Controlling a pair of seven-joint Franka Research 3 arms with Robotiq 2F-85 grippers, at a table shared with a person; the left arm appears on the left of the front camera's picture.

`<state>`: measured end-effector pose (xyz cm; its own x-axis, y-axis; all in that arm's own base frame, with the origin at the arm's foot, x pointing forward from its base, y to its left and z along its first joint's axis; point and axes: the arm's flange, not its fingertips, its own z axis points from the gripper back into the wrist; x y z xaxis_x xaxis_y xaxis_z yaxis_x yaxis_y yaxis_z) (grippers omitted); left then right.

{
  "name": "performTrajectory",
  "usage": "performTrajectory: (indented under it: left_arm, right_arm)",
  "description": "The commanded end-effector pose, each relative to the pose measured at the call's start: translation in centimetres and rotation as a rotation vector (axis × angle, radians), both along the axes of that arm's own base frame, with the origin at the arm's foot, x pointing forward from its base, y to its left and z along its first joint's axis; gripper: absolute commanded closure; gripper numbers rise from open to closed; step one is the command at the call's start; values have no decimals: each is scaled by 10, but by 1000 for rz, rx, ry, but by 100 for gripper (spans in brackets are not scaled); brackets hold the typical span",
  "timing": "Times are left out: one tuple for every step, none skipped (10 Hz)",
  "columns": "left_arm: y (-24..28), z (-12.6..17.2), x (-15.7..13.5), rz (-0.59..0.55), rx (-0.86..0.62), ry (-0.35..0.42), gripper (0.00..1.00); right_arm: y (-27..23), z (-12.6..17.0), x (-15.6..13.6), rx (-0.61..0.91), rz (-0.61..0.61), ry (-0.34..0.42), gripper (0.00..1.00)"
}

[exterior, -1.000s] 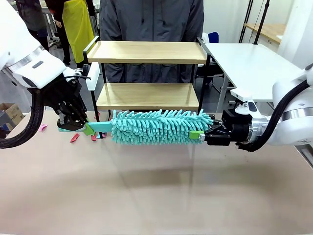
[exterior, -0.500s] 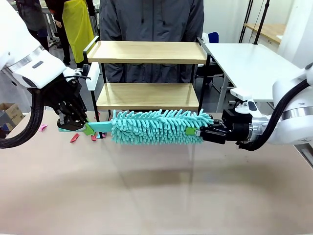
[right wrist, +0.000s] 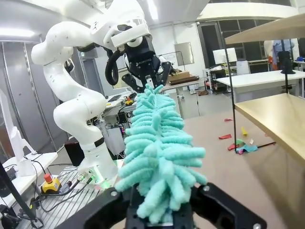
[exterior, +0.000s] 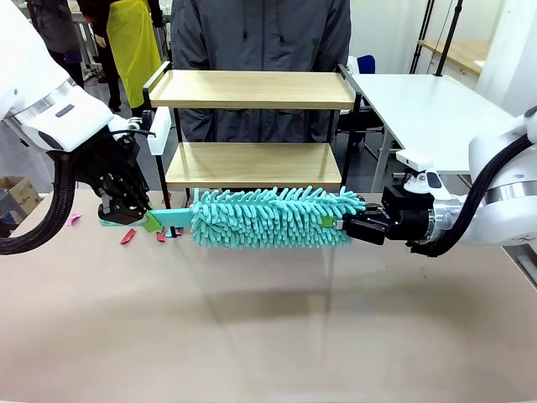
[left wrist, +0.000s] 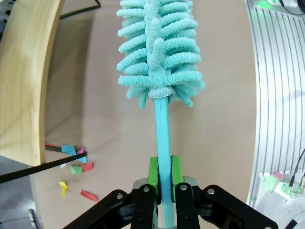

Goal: Clean the shelf.
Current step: Hand the Duster back to the human.

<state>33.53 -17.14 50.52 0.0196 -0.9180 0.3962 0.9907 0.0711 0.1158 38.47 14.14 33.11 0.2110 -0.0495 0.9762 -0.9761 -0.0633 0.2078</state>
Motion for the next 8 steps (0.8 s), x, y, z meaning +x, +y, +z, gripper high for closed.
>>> performTrajectory:
  left_arm:
    - [-1, 3, -2, 12, -19, 9, 87]
    - [0, 0, 0, 0, 0, 0, 77]
    - [5, 2, 0, -24, -22, -26, 30]
    - [12, 6, 1, -21, -77, -11, 19]
    - [22, 13, 2, -18, -140, -3, 25]
    - [40, 23, 4, 13, -231, -8, 0]
    - [65, 31, 5, 13, -318, 5, 0]
    - [84, 34, 7, -7, -403, 25, 0]
  right_arm:
    - [-5, 8, 7, 35, 37, 26, 100]
    - [0, 0, 0, 0, 0, 0, 100]
    - [0, 0, 0, 0, 0, 0, 100]
    - [0, 0, 0, 0, 0, 0, 100]
    - [0, 0, 0, 0, 0, 0, 100]
    - [0, 0, 0, 0, 0, 0, 100]
    - [0, 0, 0, 0, 0, 0, 100]
    - [0, 0, 0, 0, 0, 0, 100]
